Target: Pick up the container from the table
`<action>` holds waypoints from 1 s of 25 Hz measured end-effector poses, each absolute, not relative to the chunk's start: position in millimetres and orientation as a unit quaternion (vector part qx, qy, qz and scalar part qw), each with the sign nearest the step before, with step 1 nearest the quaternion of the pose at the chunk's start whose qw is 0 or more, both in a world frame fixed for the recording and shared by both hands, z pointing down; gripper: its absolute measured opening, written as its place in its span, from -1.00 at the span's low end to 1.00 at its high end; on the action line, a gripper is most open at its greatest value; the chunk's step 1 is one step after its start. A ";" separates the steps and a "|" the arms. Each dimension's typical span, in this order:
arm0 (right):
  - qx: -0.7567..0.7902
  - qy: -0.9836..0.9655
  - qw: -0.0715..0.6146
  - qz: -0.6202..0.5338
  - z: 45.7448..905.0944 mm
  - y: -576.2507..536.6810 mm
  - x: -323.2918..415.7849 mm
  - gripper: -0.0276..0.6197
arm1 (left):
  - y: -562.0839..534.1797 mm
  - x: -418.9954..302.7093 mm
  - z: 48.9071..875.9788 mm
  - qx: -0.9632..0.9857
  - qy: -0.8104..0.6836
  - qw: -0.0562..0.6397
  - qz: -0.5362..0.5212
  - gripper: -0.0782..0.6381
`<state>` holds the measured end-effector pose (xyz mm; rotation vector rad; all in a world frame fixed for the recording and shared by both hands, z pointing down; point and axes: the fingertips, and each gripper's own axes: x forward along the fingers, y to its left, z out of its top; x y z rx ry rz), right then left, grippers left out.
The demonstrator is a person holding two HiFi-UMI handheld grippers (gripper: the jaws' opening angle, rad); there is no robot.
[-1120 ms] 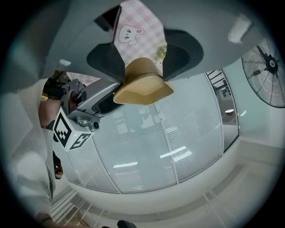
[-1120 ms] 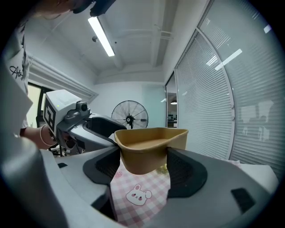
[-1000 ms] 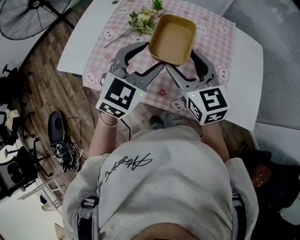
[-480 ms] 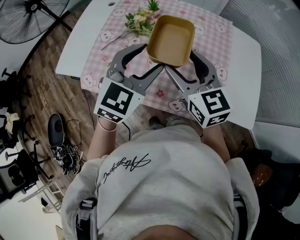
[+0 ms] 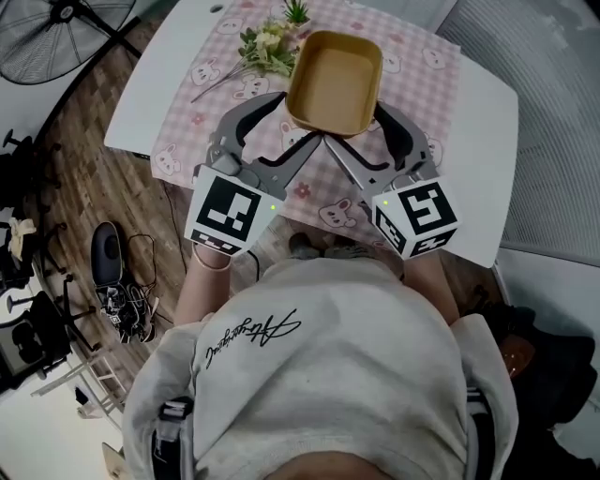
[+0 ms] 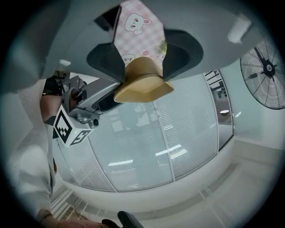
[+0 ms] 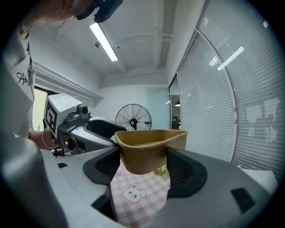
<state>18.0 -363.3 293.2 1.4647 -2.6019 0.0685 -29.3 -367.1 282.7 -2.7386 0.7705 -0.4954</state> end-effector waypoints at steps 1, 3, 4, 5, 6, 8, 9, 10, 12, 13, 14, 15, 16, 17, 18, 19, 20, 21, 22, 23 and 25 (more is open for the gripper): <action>0.487 -0.870 0.078 0.020 292.1 -362.3 21.4 0.09 | -365.8 -25.8 281.8 -0.940 0.267 0.127 -0.170 -0.06; 0.483 -0.872 0.080 0.015 289.1 -360.5 26.9 0.09 | -363.6 -20.3 279.2 -0.938 0.272 0.129 -0.169 -0.06; 0.482 -0.872 0.081 0.012 288.1 -360.0 28.8 0.09 | -362.8 -18.3 278.4 -0.937 0.275 0.130 -0.170 -0.06; 0.480 -0.873 0.082 0.011 287.7 -359.6 30.5 0.09 | -362.1 -16.5 278.3 -0.936 0.277 0.130 -0.171 -0.06; 0.478 -0.874 0.083 0.010 287.9 -359.2 32.2 0.09 | -361.6 -14.7 278.4 -0.936 0.279 0.130 -0.171 -0.06; 0.475 -0.876 0.084 0.011 287.9 -358.4 35.9 0.09 | -360.4 -10.9 278.3 -0.935 0.282 0.130 -0.173 -0.06; 0.474 -0.876 0.083 0.010 287.3 -357.7 37.8 0.09 | -359.5 -9.0 277.7 -0.934 0.283 0.131 -0.173 -0.06; 0.473 -0.877 0.082 0.009 286.4 -356.5 39.6 0.09 | -358.3 -7.2 276.8 -0.934 0.284 0.132 -0.174 -0.06; 0.471 -0.879 0.080 0.008 284.0 -353.4 42.8 0.09 | -354.9 -3.8 274.4 -0.933 0.286 0.133 -0.173 -0.06; 0.469 -0.880 0.078 0.008 282.8 -351.9 44.1 0.08 | -353.2 -2.6 272.9 -0.932 0.288 0.134 -0.173 -0.06; 0.467 -0.881 0.077 0.009 281.7 -350.6 45.2 0.08 | -351.8 -1.4 271.6 -0.932 0.289 0.135 -0.173 -0.06; 0.466 -0.881 0.075 0.010 280.8 -349.5 46.5 0.08 | -350.5 -0.2 270.5 -0.931 0.291 0.135 -0.172 -0.06; 0.465 -0.882 0.074 0.011 279.9 -348.5 48.0 0.08 | -349.4 1.1 269.5 -0.931 0.292 0.135 -0.172 -0.06; 0.464 -0.883 0.072 0.012 279.1 -347.6 49.4 0.08 | -348.4 2.5 268.6 -0.931 0.293 0.135 -0.171 -0.06; 0.464 -0.883 0.071 0.012 278.4 -346.8 50.8 0.08 | -347.4 3.6 268.0 -0.931 0.295 0.134 -0.171 -0.06; 0.463 -0.883 0.069 0.012 278.0 -346.0 51.8 0.08 | -346.5 4.5 267.7 -0.930 0.296 0.134 -0.171 -0.06; 0.463 -0.884 0.068 0.011 278.1 -345.2 52.5 0.08 | -345.7 5.2 267.8 -0.930 0.298 0.134 -0.171 -0.06; 0.463 -0.884 0.066 0.010 278.9 -344.5 52.9 0.08 | -344.9 5.6 268.6 -0.929 0.299 0.134 -0.172 -0.06; 0.462 -0.884 0.065 0.010 280.2 -343.8 53.3 0.08 | -344.2 6.0 269.8 -0.928 0.300 0.135 -0.173 -0.06; 0.461 -0.885 0.064 0.011 281.5 -343.1 53.5 0.07 | -343.5 6.3 270.9 -0.928 0.301 0.135 -0.174 -0.06; 0.458 -0.886 0.064 0.012 282.3 -341.8 54.0 0.07 | -342.0 6.9 271.5 -0.927 0.303 0.135 -0.175 -0.06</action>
